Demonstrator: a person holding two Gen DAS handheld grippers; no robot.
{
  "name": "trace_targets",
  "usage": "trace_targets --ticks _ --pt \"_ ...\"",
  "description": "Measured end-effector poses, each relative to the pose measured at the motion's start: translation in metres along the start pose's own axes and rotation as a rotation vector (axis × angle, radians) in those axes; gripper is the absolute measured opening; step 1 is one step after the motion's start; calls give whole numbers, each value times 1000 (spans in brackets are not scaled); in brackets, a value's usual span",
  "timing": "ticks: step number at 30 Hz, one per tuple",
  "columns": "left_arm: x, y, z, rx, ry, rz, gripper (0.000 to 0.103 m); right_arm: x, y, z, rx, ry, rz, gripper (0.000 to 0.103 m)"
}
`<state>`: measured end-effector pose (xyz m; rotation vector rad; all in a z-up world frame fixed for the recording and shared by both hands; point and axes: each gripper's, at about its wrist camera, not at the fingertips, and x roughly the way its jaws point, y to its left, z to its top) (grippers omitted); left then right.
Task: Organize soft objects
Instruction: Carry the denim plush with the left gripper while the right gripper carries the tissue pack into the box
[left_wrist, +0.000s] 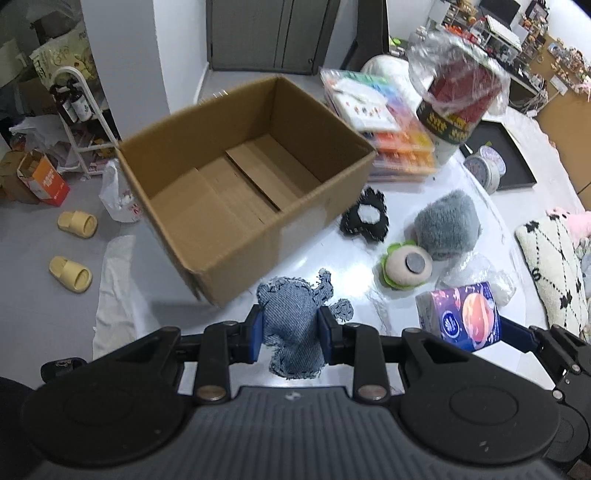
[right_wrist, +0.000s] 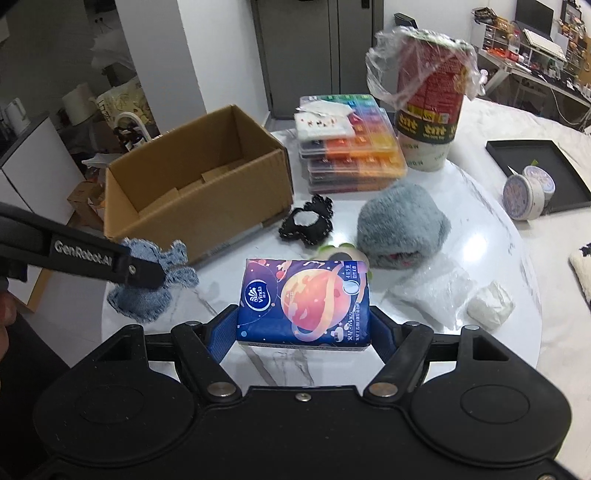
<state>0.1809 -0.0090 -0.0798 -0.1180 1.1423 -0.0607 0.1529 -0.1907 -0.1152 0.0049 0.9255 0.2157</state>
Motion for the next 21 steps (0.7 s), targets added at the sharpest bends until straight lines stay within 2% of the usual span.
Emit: trace_targets --ticks 10,21 --pt "-27 22 12 -12 -56 5 30 -18 14 16 -22 -33 31 71" --pt "-40 42 48 -11 -100 21 30 -31 36 44 -71 -66 72 71"
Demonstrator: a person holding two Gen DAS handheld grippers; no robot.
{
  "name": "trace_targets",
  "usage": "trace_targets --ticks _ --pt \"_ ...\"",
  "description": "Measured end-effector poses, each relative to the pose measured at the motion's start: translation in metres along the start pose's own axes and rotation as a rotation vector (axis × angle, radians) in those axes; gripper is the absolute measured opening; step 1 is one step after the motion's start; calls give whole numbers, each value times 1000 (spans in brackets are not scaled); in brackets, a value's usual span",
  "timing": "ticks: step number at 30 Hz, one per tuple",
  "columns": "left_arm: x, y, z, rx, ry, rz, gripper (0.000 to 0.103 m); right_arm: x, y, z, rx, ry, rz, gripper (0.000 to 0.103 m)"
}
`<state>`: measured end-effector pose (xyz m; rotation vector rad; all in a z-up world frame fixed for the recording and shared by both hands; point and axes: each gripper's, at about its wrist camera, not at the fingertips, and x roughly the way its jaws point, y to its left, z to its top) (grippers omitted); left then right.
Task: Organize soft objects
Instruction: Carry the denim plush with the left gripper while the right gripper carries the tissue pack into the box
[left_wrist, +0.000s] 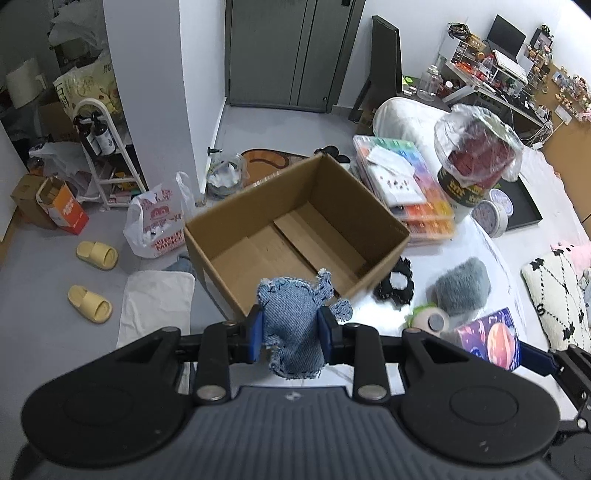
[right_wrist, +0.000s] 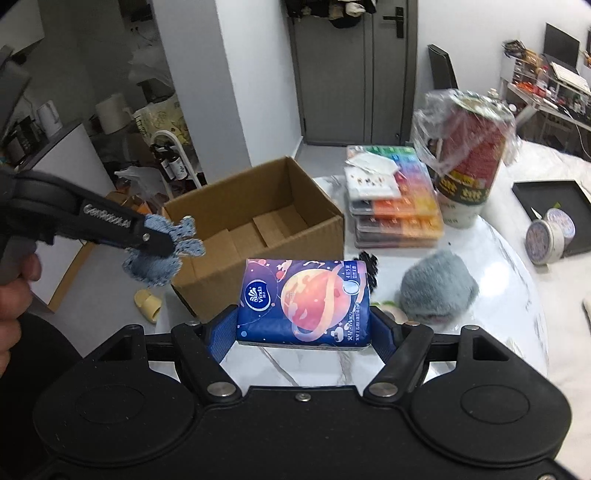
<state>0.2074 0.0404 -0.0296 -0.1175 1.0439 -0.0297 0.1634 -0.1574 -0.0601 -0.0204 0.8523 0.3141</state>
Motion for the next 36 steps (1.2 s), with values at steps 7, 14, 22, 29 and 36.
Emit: trace_targets --ticks 7,14,22,29,36 --pt "16 6 25 16 16 0 30 5 8 19 -19 3 4 71" --pt "46 17 42 12 48 19 30 17 11 31 -16 15 3 71" --pt "84 30 57 -14 97 40 30 34 21 41 -30 39 9 71" --pt "109 32 66 -18 118 61 30 44 27 48 -39 49 7 71" --pt "128 33 68 -22 145 63 30 50 32 51 -48 57 1 71"
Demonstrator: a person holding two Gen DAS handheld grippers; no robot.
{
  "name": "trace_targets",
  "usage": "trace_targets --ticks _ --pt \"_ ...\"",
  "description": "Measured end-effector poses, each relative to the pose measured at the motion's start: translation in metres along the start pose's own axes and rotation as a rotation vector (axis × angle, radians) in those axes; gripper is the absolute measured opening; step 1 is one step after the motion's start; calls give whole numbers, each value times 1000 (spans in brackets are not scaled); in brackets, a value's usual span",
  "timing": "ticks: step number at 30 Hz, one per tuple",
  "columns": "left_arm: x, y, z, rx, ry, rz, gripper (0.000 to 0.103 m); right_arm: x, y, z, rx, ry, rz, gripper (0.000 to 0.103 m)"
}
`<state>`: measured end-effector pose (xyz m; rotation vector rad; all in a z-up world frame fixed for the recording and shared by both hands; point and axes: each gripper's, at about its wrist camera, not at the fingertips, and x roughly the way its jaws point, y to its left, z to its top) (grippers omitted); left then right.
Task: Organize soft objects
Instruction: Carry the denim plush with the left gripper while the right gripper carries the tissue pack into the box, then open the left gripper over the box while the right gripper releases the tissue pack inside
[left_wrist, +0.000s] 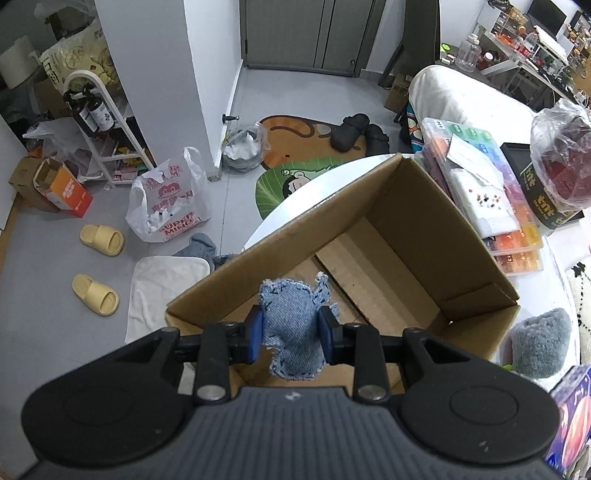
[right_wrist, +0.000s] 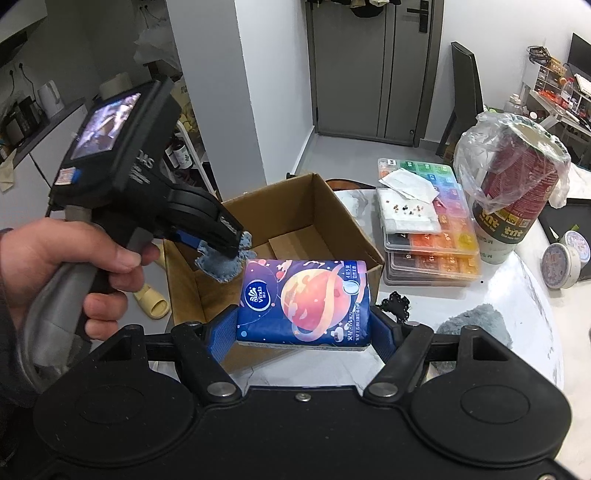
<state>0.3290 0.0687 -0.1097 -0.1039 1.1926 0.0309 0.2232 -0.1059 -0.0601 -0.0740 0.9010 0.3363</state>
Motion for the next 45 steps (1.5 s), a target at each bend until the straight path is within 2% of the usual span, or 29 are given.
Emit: trace_targets --ticks 6,8,11,25,31,37,39,40,41,42,45 --pt "10 6 4 -28 26 0 33 7 4 6 -6 15 9 71" --pt "9 9 5 -47 36 -29 39 11 5 9 -12 19 9 71" --pt "2 11 2 -46 26 -17 47 17 8 15 -21 25 21 71" --pt "-52 30 -15 -137 -35 -93 53 56 21 30 -76 70 68 71" --pt "-71 43 -21 -179 -76 -77 56 76 26 33 -90 91 72 71" --pt "-76 58 -25 -213 -79 -54 57 90 34 35 -94 100 72 71" --pt "-77 61 -28 -222 -78 -52 57 93 36 37 -85 100 74 72" --pt "-78 62 -29 -224 -78 -51 57 95 36 38 -79 98 79 76" --pt "-78 63 -30 -226 -78 -50 57 97 36 38 -73 93 81 85" --pt "-79 64 -32 -231 -78 -49 57 98 36 38 -67 95 73 87" --pt "-81 66 -36 -242 -85 -55 57 95 32 37 -51 85 73 87"
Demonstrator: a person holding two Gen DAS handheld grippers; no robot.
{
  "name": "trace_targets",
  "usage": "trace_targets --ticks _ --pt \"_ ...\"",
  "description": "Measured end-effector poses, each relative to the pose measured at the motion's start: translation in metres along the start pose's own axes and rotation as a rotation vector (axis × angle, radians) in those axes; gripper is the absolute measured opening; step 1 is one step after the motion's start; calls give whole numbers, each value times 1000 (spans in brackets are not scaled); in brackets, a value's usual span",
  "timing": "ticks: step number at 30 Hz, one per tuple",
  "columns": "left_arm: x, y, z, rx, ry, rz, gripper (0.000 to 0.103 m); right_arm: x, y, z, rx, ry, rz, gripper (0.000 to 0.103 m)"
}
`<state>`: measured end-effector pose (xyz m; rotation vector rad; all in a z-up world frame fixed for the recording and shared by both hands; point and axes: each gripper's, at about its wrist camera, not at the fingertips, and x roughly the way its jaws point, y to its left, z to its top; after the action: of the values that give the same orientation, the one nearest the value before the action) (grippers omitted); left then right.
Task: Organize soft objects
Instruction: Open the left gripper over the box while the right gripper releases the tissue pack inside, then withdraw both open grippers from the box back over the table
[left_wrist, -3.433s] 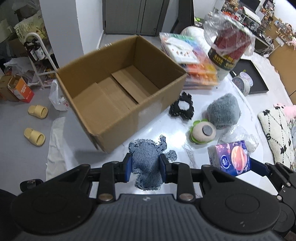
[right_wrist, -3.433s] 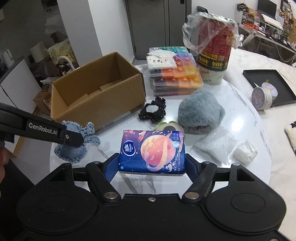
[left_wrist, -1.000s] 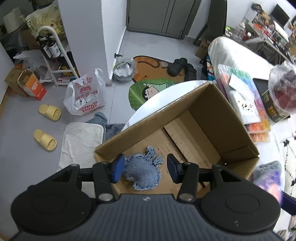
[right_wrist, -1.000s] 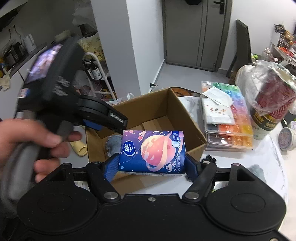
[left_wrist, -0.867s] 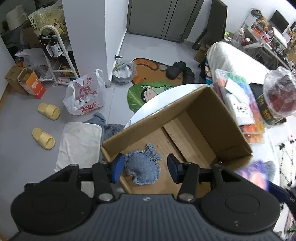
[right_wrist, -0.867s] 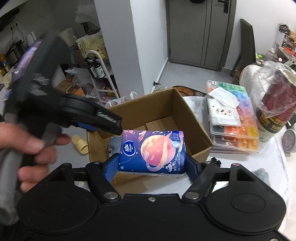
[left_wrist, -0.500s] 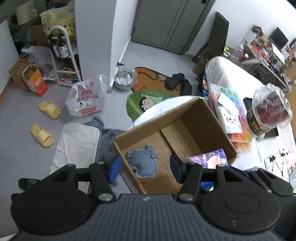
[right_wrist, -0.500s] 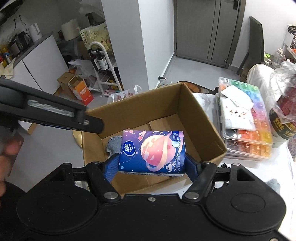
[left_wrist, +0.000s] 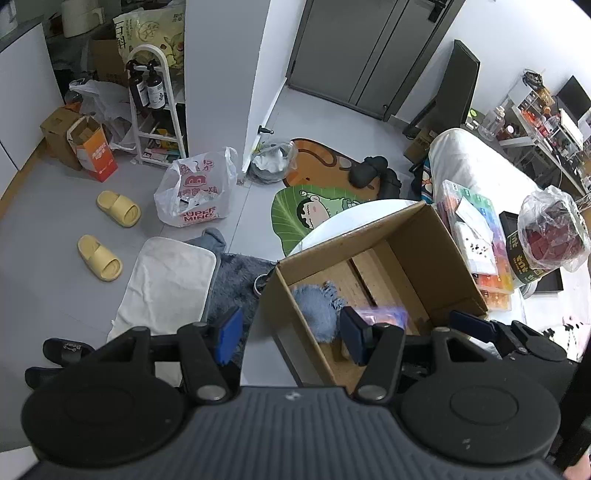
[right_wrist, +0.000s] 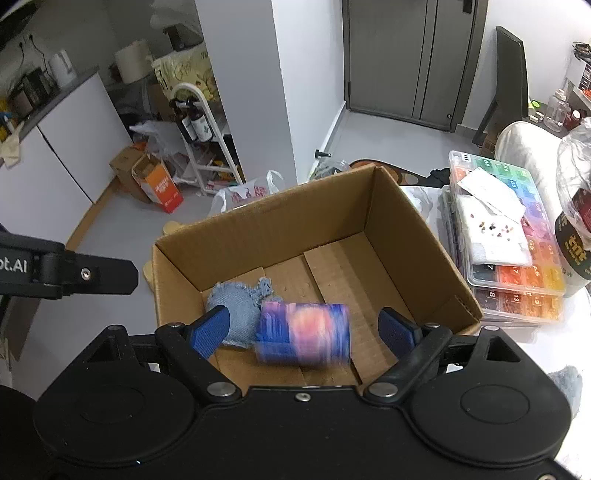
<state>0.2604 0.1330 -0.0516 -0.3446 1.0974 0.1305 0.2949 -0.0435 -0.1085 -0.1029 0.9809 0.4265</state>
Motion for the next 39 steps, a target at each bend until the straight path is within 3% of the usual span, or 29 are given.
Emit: trace_targets --ticks 8,16,23,29,39 --pt "-9 0 -10 -31 -32 -8 71 -44 -15 -8 49 -69 24 95" --pt "-22 -17 -25 26 -38 -7 79 -79 -31 -27 85 -94 27 103" --pt "-44 -29 -43 58 -130 -37 79 -105 -47 -47 134 -120 9 103" --pt "-57 -43 -58 97 -106 -47 79 -132 -57 -64 165 -148 12 103" --pt "-85 -54 -90 174 -144 -24 79 -161 -68 -95 210 -176 4 103"
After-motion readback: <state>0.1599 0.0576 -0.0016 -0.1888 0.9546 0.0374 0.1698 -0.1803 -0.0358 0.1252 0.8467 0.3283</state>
